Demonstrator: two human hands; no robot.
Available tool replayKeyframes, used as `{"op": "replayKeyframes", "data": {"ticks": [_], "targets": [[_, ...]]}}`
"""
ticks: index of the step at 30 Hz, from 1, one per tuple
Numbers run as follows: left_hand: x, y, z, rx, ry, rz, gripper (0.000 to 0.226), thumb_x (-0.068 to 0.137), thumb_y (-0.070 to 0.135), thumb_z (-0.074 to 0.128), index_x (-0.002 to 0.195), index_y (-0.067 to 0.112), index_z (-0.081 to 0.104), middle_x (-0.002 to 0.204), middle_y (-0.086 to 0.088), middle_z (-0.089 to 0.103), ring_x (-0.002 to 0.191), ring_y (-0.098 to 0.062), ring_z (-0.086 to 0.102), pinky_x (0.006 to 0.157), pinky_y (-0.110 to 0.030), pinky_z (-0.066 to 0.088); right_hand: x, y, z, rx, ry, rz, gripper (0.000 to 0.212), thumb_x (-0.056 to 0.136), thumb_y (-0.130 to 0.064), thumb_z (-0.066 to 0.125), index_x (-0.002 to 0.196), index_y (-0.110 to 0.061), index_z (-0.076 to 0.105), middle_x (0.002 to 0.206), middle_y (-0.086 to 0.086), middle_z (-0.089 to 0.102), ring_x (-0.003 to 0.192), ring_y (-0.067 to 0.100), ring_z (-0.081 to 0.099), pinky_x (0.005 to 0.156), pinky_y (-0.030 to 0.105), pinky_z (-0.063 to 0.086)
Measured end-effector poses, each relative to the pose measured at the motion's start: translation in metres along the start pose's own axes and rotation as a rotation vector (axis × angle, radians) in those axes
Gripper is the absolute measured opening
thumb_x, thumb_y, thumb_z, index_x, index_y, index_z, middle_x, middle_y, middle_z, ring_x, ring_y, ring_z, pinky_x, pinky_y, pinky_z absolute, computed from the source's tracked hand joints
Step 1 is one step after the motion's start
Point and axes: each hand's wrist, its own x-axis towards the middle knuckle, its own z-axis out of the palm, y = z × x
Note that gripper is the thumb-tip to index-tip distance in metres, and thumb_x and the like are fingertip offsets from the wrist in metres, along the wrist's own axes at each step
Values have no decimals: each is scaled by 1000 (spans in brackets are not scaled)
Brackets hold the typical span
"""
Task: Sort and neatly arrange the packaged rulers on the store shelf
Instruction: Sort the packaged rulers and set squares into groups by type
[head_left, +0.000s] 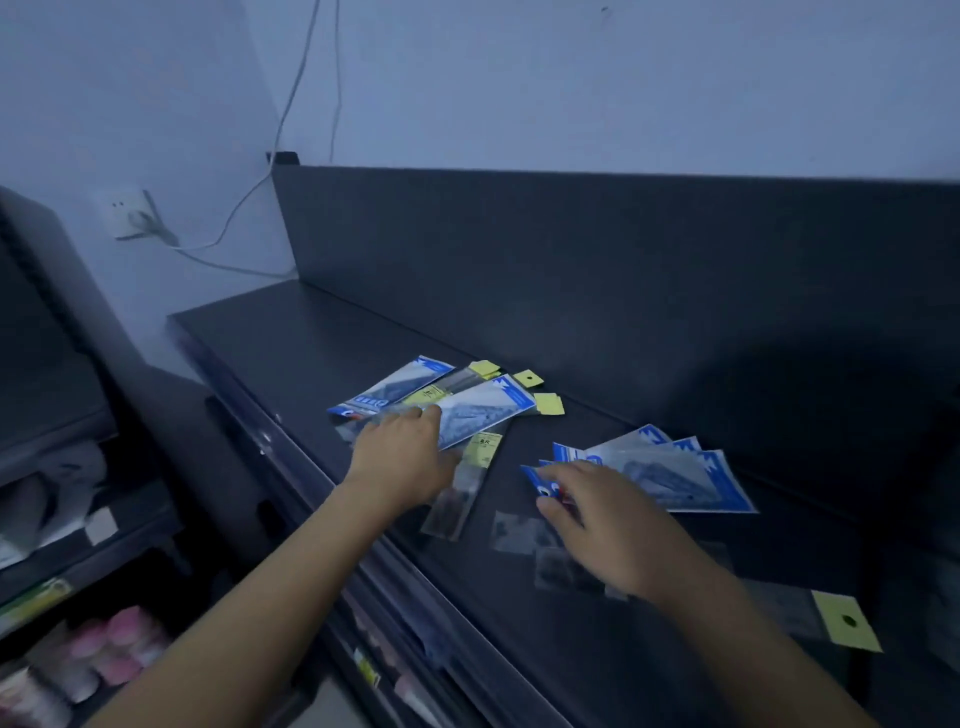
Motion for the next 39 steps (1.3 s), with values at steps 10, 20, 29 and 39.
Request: {"op": "replayKeyframes", "data": {"ticks": [10, 20, 29, 39], "targets": [[118, -39, 40, -356, -188, 291, 80, 68, 65, 72, 129, 20, 47, 129, -5, 56, 115, -27, 51, 84, -34, 42, 77, -52, 42, -45, -23, 280, 38, 94, -45, 45, 127, -26, 49, 117, -2, 56, 110, 17, 51, 91, 36, 44], [158, -42, 42, -685, -283, 478, 42, 67, 34, 83, 90, 25, 49, 83, 13, 53, 68, -1, 51, 47, -19, 37, 97, -69, 57, -130, 8, 739, 39, 82, -62, 53, 85, -23, 48, 96, -2, 58, 93, 23, 58, 66, 30, 38], [153, -53, 18, -1018, -404, 458, 14, 86, 18, 69, 93, 10, 59, 93, -9, 69, 74, -21, 59, 63, -31, 42, 123, -53, 47, 394, -12, 907, 23, 78, -28, 70, 66, -13, 56, 49, 3, 53, 39, 12, 42, 45, 20, 33], [115, -1, -17, -1356, -362, 522, 8, 90, 22, 67, 94, 16, 64, 86, 1, 76, 75, -16, 72, 65, -32, 55, 23, -21, -28, 375, 177, 722, 10, 79, -15, 75, 76, -14, 66, 62, -8, 66, 61, 6, 59, 64, 24, 46]]}}
